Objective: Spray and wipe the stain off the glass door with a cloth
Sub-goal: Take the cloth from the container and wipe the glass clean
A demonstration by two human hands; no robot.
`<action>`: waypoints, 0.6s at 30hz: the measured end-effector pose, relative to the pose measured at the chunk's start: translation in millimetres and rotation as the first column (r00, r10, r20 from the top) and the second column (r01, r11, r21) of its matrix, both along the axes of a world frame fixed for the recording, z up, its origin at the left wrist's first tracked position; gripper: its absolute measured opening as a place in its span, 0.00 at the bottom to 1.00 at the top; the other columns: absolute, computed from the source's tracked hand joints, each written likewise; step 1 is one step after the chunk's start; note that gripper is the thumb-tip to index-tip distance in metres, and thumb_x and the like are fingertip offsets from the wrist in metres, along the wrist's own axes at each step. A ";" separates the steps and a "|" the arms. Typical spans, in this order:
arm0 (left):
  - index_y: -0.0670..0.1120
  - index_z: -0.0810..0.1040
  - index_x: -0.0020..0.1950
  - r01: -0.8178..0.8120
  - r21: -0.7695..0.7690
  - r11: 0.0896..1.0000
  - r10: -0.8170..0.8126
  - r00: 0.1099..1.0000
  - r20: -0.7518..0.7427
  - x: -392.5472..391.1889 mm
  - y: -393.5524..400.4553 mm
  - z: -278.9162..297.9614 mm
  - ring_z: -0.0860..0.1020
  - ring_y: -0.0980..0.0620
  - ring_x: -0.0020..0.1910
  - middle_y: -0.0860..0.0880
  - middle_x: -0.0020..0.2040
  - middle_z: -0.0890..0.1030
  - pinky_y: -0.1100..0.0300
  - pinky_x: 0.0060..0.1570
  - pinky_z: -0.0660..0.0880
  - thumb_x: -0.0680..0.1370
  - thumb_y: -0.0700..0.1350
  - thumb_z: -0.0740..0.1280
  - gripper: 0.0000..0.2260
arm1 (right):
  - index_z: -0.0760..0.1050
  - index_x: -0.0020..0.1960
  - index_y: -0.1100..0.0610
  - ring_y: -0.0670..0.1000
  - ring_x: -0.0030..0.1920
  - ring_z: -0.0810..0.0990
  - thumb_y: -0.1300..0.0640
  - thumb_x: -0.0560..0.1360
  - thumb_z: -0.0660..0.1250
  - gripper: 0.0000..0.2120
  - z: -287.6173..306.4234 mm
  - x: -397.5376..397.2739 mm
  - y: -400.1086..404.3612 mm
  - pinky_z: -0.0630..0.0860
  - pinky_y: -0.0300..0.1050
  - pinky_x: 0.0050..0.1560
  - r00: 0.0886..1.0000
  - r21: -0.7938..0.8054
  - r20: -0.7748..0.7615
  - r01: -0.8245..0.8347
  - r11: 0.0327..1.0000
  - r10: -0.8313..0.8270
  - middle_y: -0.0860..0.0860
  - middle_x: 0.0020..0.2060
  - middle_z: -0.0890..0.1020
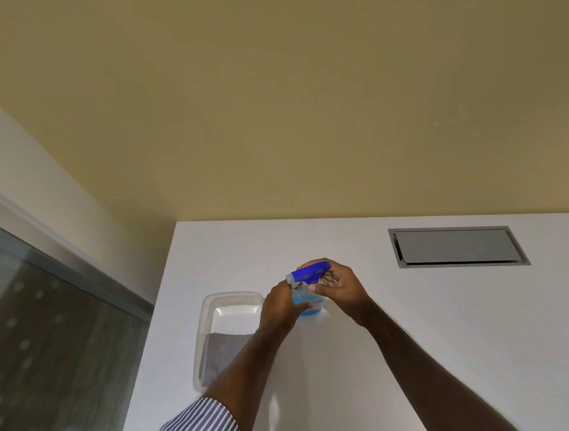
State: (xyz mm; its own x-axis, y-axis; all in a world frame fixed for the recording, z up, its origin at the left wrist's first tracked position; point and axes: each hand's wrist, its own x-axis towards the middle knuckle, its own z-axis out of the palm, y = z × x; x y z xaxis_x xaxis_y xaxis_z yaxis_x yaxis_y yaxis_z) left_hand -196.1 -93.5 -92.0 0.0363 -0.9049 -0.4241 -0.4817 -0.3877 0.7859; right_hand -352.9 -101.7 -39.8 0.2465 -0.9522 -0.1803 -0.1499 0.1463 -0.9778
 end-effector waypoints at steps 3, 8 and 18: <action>0.47 0.75 0.71 0.021 0.006 1.000 -0.021 0.999 0.036 -1.4 -1.6 -0.8 0.81 0.49 0.60 0.47 0.66 0.82 0.60 0.63 0.76 0.75 0.52 0.77 0.27 | 0.77 0.66 0.58 0.53 0.62 0.84 0.68 0.79 0.69 0.16 -0.3 -0.6 -2.0 0.81 0.41 0.58 1.000 0.015 -0.003 0.014 1.000 -0.014 0.55 0.60 0.85; 0.47 0.71 0.75 0.084 0.006 0.996 -0.084 0.992 0.099 -0.2 2.0 -2.5 0.78 0.48 0.68 0.47 0.72 0.78 0.59 0.68 0.73 0.77 0.52 0.75 0.29 | 0.76 0.67 0.54 0.53 0.65 0.81 0.69 0.80 0.69 0.19 1.4 -2.0 -1.8 0.80 0.41 0.62 0.999 0.044 -0.049 -0.014 0.999 0.017 0.52 0.64 0.82; 0.48 0.62 0.81 0.228 -0.222 0.948 -0.129 0.913 0.387 24.0 17.1 -3.1 0.54 0.46 0.84 0.49 0.81 0.67 0.52 0.81 0.56 0.73 0.56 0.79 0.42 | 0.74 0.71 0.56 0.52 0.71 0.76 0.80 0.75 0.63 0.30 13.5 -18.8 -1.2 0.73 0.51 0.73 0.997 0.004 -0.080 -0.007 1.000 0.007 0.52 0.69 0.79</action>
